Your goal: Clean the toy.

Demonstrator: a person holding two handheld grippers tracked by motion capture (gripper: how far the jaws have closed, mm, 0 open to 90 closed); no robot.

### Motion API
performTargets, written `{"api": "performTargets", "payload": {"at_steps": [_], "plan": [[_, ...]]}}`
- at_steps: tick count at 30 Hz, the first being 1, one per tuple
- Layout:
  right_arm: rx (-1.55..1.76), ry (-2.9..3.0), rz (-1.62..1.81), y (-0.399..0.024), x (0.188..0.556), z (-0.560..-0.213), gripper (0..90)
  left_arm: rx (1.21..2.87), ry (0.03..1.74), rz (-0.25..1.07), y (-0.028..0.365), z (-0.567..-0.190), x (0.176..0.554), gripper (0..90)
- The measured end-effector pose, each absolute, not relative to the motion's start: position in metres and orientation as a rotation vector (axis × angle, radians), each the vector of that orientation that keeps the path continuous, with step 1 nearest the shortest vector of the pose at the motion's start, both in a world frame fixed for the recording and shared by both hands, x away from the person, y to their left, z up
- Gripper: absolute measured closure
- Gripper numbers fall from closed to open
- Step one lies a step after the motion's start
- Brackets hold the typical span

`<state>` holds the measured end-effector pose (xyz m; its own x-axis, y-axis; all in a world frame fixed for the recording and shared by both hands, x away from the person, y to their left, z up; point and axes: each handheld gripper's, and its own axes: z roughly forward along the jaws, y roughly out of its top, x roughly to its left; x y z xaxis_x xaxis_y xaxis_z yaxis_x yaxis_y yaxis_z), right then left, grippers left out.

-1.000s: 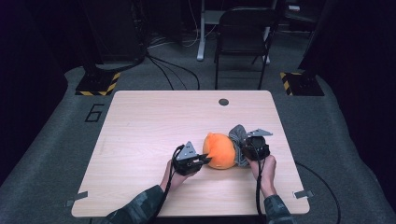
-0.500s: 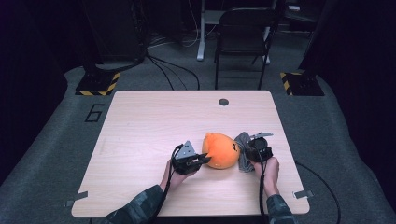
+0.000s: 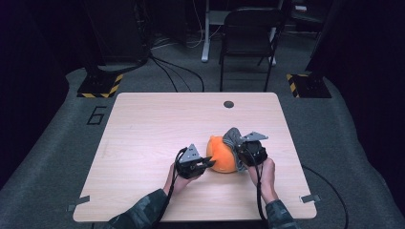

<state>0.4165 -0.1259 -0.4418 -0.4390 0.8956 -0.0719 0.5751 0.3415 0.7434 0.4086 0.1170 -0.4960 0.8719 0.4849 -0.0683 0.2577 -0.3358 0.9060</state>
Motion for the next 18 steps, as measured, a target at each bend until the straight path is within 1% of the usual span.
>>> {"api": "performTargets", "payload": {"at_steps": [2, 4, 7, 9, 11, 14, 15, 17, 18], "plan": [[1.285, 2.136, 0.902, -0.1242, 0.4204, -0.4434, 75.7, 1.928, 0.550, 0.250, 0.1186, -0.4964, 0.4100, 78.7], [1.285, 2.138, 0.893, -0.1226, 0.4203, -0.4436, 75.9, 1.927, 0.546, 0.256, 0.1190, -0.4967, 0.4110, 75.2], [1.270, 2.142, 0.885, -0.1217, 0.4219, -0.4457, 76.1, 1.922, 0.537, 0.255, 0.1193, -0.4958, 0.4113, 60.3], [1.275, 2.144, 0.887, -0.1213, 0.4232, -0.4466, 76.2, 1.942, 0.512, 0.288, 0.1198, -0.4938, 0.4106, 49.1], [1.273, 2.147, 0.883, -0.1202, 0.4240, -0.4471, 76.2, 1.969, 0.481, 0.347, 0.1217, -0.4916, 0.4100, 41.1], [1.270, 2.159, 0.878, -0.1197, 0.4246, -0.4468, 76.2, 2.013, 0.449, 0.396, 0.1261, -0.4928, 0.4124, 25.5], [1.277, 2.149, 0.881, -0.1200, 0.4253, -0.4471, 76.2, 2.019, 0.445, 0.393, 0.1274, -0.4945, 0.4138, 23.2], [1.281, 2.156, 0.886, -0.1212, 0.4262, -0.4475, 76.2, 2.041, 0.453, 0.397, 0.1272, -0.4989, 0.4165, 15.6], [1.276, 2.158, 0.886, -0.1216, 0.4268, -0.4477, 76.2, 2.051, 0.442, 0.398, 0.1273, -0.5004, 0.4176, 15.1]]}}
